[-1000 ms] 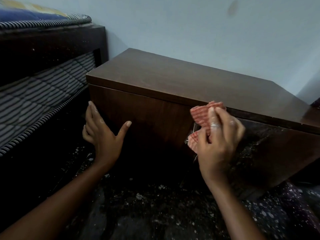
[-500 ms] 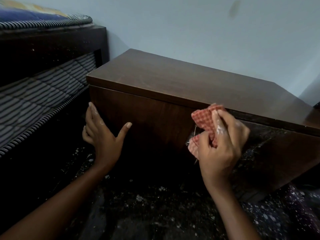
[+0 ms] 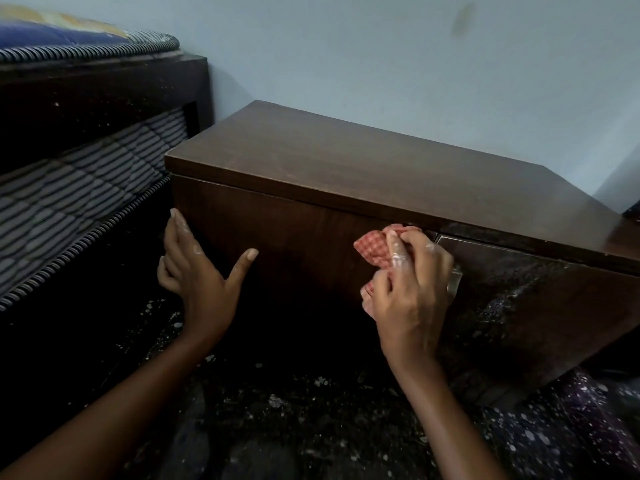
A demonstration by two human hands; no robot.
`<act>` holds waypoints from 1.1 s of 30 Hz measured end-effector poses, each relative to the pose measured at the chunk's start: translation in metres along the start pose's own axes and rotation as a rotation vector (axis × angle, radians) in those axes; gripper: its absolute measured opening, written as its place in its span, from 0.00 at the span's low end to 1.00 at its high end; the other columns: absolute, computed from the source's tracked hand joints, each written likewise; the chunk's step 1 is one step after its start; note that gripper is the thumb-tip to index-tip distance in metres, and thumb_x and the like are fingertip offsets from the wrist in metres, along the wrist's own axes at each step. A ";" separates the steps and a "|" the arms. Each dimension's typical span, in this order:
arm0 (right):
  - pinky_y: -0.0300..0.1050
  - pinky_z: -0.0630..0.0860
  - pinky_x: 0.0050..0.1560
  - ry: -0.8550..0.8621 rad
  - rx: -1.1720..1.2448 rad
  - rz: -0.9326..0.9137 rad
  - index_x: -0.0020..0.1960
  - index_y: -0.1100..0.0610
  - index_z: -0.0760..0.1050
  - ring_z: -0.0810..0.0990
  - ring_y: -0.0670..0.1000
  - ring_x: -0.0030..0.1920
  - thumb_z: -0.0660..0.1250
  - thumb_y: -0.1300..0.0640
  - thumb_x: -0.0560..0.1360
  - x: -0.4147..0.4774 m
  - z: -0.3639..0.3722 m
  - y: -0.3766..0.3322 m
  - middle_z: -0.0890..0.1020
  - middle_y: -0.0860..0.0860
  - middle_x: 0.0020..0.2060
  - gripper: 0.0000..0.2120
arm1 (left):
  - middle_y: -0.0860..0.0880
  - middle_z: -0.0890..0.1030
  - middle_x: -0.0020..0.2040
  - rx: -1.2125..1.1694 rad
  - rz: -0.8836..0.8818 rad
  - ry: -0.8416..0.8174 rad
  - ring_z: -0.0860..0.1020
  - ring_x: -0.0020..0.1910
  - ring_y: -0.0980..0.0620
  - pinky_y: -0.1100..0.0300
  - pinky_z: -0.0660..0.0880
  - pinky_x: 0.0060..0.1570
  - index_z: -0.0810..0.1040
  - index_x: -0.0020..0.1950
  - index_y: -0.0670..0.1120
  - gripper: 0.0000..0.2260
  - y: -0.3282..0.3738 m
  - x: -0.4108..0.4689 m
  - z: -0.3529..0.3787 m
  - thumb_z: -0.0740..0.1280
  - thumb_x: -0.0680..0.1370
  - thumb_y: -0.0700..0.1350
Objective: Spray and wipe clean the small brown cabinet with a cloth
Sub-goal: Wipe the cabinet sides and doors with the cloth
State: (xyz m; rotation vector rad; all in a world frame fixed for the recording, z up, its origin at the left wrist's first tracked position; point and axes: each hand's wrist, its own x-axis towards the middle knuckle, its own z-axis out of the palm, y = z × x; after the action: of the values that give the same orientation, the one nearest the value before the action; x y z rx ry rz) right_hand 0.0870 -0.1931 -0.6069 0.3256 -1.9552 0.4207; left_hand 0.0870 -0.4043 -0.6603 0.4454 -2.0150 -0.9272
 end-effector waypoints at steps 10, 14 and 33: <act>0.37 0.68 0.53 0.007 0.091 0.040 0.54 0.66 0.78 0.71 0.53 0.50 0.66 0.70 0.69 0.009 -0.009 -0.003 0.79 0.59 0.49 0.14 | 0.41 0.51 0.76 0.007 0.013 -0.002 0.53 0.74 0.45 0.43 0.46 0.70 0.43 0.77 0.44 0.44 0.000 -0.001 0.000 0.68 0.73 0.57; 0.45 0.71 0.52 0.151 0.105 0.116 0.55 0.67 0.77 0.72 0.55 0.50 0.65 0.69 0.70 0.017 -0.012 -0.007 0.78 0.60 0.50 0.14 | 0.41 0.51 0.76 0.017 0.008 0.000 0.54 0.74 0.43 0.43 0.47 0.69 0.43 0.77 0.44 0.44 0.000 -0.001 0.001 0.64 0.72 0.61; 0.31 0.66 0.62 0.069 0.409 0.543 0.58 0.73 0.71 0.71 0.54 0.59 0.58 0.62 0.73 -0.071 0.021 -0.003 0.73 0.65 0.58 0.18 | 0.42 0.51 0.76 0.005 0.007 -0.021 0.54 0.74 0.44 0.44 0.47 0.69 0.42 0.77 0.44 0.45 0.000 0.001 -0.001 0.65 0.71 0.61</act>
State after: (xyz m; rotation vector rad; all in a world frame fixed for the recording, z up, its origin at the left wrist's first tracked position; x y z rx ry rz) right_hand 0.0998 -0.2018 -0.6795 0.0261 -1.8637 1.1745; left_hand 0.0875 -0.4059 -0.6595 0.4327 -2.0372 -0.9271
